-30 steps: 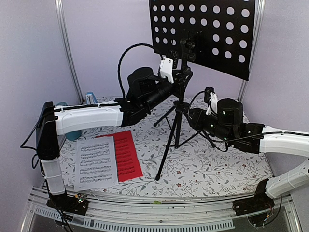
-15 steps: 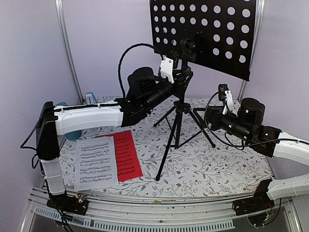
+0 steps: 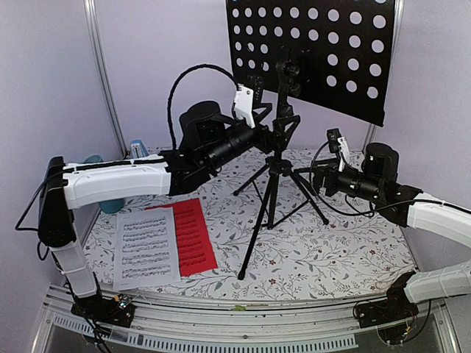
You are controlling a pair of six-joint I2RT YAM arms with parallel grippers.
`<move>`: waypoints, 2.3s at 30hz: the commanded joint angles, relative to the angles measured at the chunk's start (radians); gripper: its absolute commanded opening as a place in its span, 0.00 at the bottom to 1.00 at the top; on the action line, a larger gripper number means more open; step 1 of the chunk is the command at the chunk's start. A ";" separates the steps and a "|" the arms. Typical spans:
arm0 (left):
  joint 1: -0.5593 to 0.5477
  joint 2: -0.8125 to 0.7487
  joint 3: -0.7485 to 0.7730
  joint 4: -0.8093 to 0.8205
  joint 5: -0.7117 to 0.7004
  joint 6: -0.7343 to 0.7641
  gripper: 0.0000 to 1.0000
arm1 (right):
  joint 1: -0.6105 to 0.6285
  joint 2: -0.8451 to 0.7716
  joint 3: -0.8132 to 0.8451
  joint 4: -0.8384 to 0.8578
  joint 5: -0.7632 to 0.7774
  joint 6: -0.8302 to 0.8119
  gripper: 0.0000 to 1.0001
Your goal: Set up the instrument practice props
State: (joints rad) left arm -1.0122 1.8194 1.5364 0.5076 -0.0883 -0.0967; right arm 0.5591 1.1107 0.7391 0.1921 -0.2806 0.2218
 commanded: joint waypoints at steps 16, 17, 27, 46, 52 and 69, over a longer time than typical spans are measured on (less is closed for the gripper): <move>-0.139 -0.198 -0.357 -0.466 -0.204 -0.376 0.78 | -0.183 0.273 0.012 0.196 -0.544 -0.106 0.93; -0.146 -0.188 -0.353 -0.495 -0.214 -0.391 0.77 | -0.183 0.281 0.016 0.196 -0.546 -0.114 0.92; -0.166 -0.056 -0.260 -0.653 -0.240 -0.447 0.61 | -0.178 0.365 0.098 0.128 -0.597 -0.160 0.76; -0.027 0.007 -0.237 -0.595 -0.104 -0.235 0.00 | -0.154 0.382 0.087 0.074 -0.608 -0.190 0.49; 0.021 0.039 -0.207 -0.543 0.026 -0.110 0.00 | -0.145 0.336 0.040 0.081 -0.577 -0.177 0.43; 0.186 0.210 -0.040 -0.508 0.165 0.139 0.24 | -0.064 0.154 -0.169 0.218 -0.323 -0.071 0.39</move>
State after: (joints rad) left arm -0.8978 1.9682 1.4567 -0.0711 0.1368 -0.0242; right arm 0.4072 1.2945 0.6216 0.4053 -0.5686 0.0959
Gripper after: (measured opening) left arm 0.188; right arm 0.391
